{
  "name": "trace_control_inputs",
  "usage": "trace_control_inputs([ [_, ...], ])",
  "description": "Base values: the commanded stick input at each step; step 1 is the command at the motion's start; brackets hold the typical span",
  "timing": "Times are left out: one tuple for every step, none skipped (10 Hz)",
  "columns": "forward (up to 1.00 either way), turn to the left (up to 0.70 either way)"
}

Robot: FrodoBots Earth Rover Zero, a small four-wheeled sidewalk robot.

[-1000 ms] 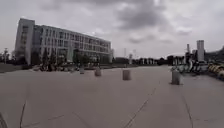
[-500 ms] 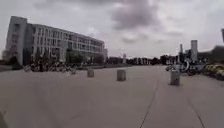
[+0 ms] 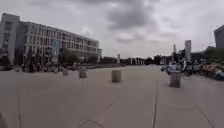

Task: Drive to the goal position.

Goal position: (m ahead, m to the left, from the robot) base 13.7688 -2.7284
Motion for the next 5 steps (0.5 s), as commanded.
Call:
trace_control_inputs([
  [0.70, -0.13],
  [0.70, -0.13],
  [0.70, -0.13],
  [0.70, -0.13],
  [0.70, -0.13],
])
